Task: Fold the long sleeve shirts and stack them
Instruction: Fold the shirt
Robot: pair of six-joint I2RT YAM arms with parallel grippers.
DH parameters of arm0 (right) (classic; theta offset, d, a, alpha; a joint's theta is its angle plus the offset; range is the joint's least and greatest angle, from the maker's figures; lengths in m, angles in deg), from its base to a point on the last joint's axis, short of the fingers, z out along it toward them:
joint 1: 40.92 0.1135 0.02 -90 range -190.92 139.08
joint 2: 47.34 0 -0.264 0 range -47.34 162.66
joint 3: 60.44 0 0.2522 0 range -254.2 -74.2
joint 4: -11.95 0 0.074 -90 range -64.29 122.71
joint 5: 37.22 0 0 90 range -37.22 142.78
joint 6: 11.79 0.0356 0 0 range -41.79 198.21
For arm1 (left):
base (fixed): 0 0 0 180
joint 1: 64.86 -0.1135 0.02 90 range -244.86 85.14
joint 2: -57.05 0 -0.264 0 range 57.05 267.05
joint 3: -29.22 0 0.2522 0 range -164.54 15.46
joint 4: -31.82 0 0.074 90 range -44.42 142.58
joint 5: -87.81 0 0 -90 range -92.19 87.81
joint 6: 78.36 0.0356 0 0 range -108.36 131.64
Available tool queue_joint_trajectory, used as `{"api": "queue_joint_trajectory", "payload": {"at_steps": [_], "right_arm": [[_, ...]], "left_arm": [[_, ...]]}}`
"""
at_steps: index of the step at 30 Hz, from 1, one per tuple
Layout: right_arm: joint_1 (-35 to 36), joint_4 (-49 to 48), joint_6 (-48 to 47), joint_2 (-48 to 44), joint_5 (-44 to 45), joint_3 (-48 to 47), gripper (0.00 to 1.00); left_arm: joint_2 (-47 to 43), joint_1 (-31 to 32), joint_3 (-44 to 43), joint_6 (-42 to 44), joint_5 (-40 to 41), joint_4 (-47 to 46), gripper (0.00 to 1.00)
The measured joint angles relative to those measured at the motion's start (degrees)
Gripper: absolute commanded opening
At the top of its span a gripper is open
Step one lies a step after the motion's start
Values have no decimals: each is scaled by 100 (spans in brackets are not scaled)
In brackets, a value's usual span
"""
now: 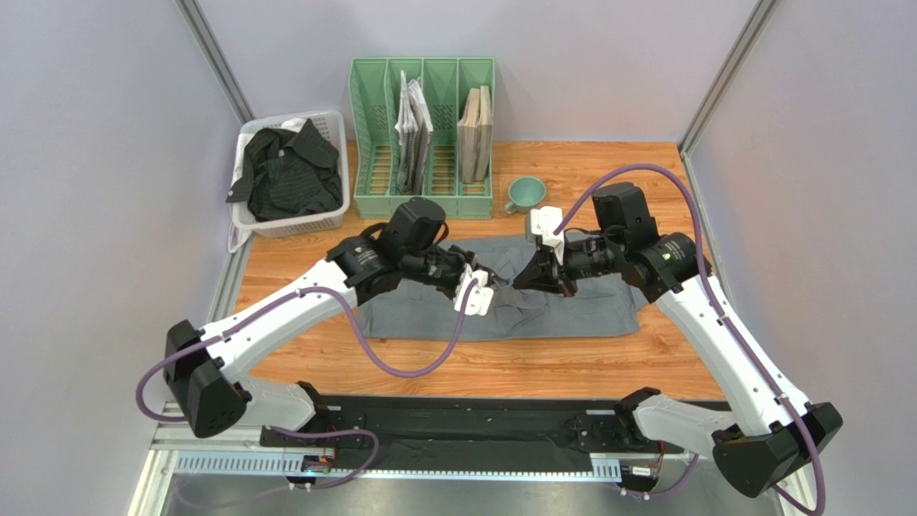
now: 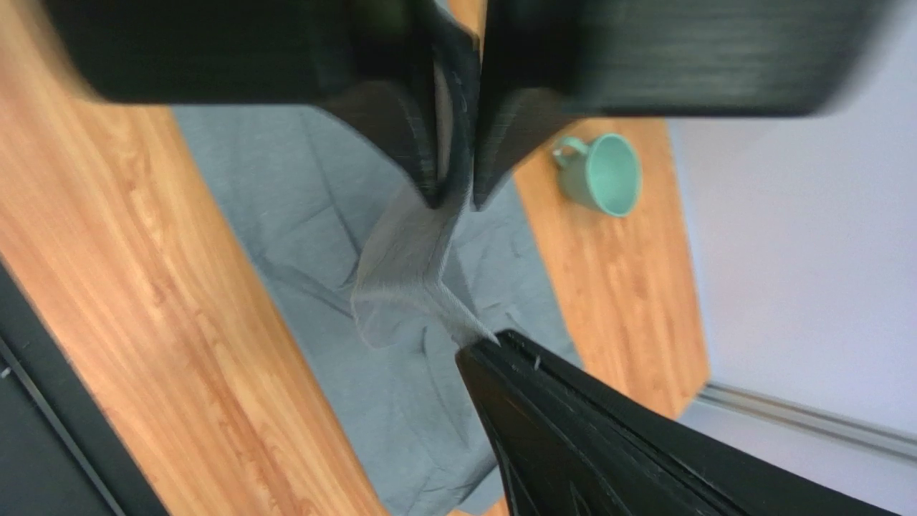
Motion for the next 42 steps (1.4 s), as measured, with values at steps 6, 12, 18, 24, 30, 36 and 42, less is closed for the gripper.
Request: {"api": "queue_joint_trajectory", "payload": {"at_steps": [6, 12, 18, 24, 30, 36, 42], "right_arm": [[-118, -151, 367, -101, 461, -26, 53], [-1762, -481, 1165, -68, 850, -247, 49], [-3132, -173, 1292, 238, 988, -374, 29], [-3213, 258, 1036, 120, 1051, 468, 19], [-3134, 374, 981, -234, 1027, 1401, 18], [-2787, -109, 988, -531, 1335, 2337, 16], [-2507, -879, 1038, -195, 1821, 2743, 15]], "left_arm": [[463, -74, -715, -699, 63, -26, 0], [1379, -509, -2352, -2577, 566, -435, 0], [2979, -713, -4568, -4116, 1561, -348, 0], [4148, -754, -5794, -4959, 2774, 42, 0], [4911, -866, -6585, -5746, 4074, 282, 0], [5023, -929, -6738, -6432, 5252, 442, 0], [5010, -927, -6682, -6647, 5687, 564, 0]]}}
